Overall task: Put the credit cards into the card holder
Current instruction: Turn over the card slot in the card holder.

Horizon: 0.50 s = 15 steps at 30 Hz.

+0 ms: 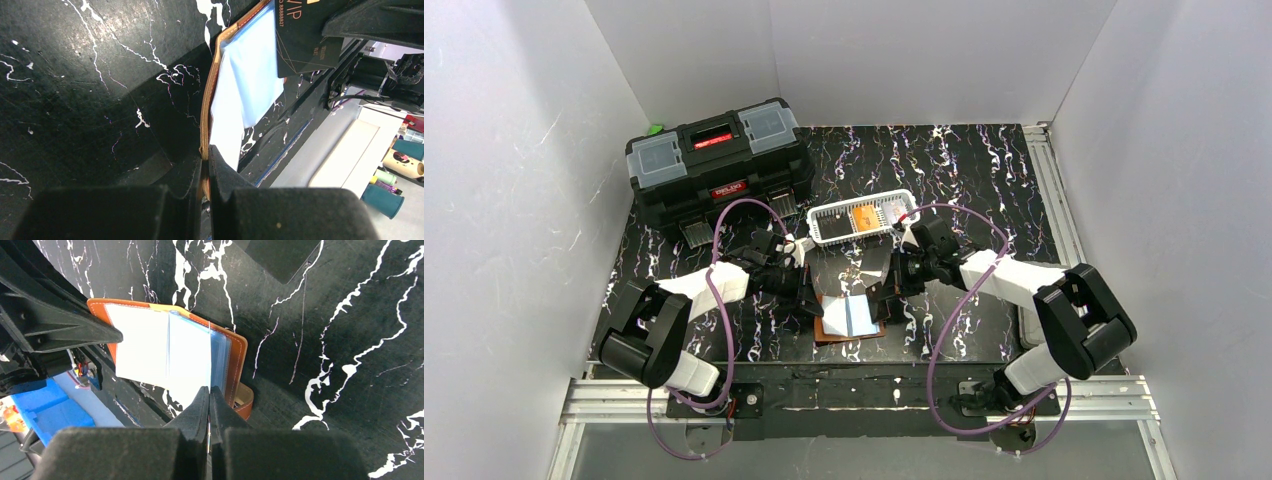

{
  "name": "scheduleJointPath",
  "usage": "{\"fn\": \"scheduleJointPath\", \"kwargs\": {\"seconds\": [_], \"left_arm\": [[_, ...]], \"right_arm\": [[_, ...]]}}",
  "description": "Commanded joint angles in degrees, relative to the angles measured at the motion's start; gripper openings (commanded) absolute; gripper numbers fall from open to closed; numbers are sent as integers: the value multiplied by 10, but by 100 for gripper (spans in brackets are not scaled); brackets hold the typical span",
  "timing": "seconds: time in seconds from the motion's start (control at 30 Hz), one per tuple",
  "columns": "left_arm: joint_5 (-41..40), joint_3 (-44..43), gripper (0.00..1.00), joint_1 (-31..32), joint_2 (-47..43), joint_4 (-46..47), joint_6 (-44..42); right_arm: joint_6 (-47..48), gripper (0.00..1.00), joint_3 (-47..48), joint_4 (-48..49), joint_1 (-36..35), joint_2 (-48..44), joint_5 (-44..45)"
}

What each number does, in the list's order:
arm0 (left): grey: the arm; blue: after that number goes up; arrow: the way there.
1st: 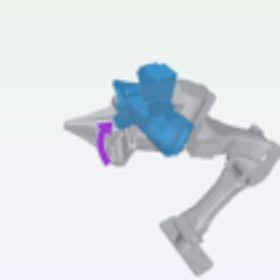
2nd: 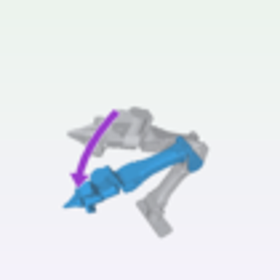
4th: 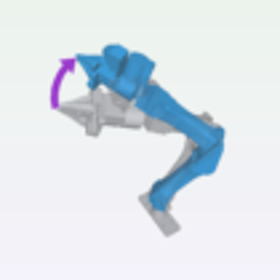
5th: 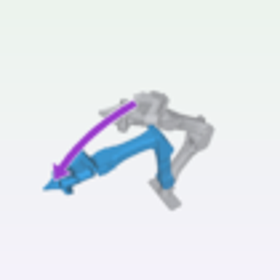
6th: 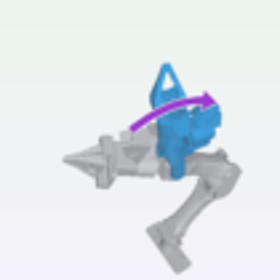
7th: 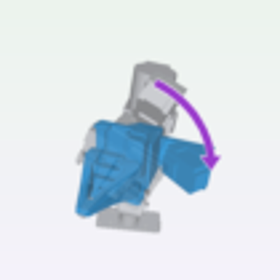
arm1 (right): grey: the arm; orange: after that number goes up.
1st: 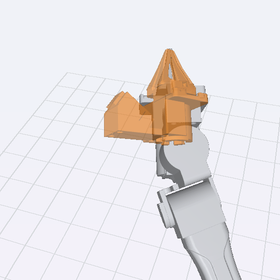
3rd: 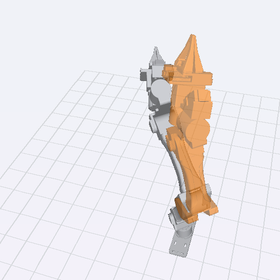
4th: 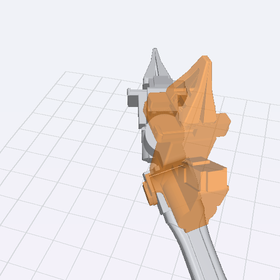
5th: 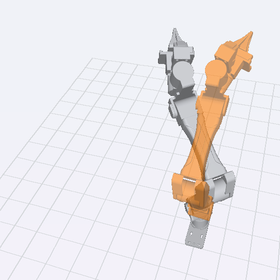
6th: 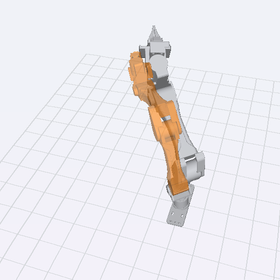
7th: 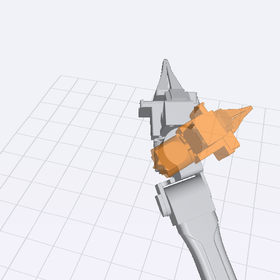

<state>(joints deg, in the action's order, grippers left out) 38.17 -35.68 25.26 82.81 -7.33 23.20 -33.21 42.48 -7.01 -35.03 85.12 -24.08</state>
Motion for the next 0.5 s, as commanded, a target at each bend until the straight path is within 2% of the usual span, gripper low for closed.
{"fn": "scheduleJointPath", "kwargs": {"seconds": [0.0, 0.47], "left_arm": [[7, -1, 0, 3, -18, -12, -1], [9, 3, 0, 2, -19, -6, 3]], "right_arm": [[24, 1, 11, -23, -3, -23, 48], [34, 1, 20, -33, -1, -21, 42]]}}
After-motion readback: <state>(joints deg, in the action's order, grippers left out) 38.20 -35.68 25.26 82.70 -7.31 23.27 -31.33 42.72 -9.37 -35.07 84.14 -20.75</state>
